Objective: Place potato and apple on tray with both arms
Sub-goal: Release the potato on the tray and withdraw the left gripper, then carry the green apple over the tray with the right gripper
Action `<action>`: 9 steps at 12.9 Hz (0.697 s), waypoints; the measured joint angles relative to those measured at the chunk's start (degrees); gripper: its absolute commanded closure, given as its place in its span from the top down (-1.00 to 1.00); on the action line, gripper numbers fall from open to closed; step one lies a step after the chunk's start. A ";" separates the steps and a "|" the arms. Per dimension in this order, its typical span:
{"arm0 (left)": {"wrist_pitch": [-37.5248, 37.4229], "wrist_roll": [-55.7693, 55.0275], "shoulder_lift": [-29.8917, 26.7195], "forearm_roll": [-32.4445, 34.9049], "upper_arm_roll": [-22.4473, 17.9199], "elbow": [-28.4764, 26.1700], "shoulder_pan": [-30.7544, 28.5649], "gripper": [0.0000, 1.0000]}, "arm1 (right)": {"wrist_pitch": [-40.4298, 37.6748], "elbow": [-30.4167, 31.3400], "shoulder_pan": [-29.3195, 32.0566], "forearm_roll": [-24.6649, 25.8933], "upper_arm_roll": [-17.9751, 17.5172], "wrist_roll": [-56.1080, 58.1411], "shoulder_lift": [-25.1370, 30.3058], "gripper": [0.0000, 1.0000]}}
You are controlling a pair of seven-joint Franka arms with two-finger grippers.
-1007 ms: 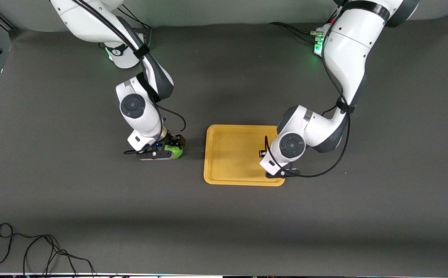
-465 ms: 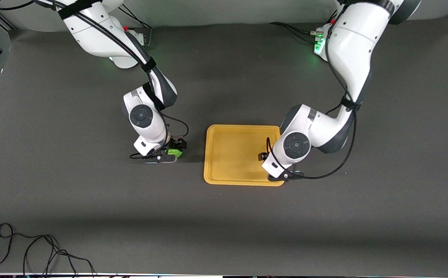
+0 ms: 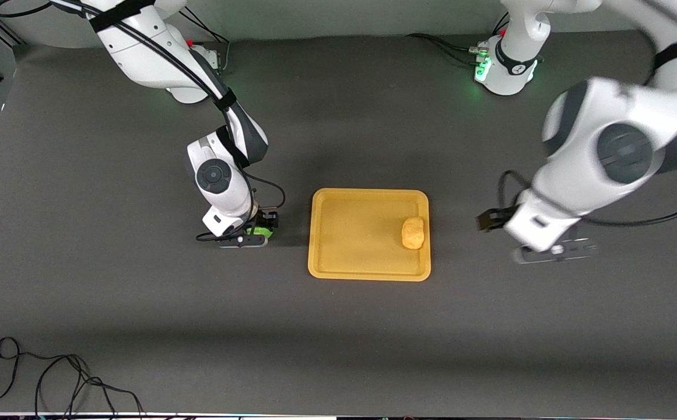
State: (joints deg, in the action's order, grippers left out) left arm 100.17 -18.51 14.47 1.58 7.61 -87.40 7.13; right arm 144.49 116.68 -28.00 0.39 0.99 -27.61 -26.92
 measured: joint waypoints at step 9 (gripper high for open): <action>-0.67 15.37 -12.02 0.31 -0.13 -7.73 -11.73 0.99 | -42.36 -30.09 -2.57 0.00 -0.66 -4.83 11.23 0.00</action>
State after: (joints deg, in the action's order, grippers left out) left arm 99.50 -3.14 2.45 1.89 7.48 -95.13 -4.60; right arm 102.13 86.59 -30.57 0.39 0.33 -32.44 -15.69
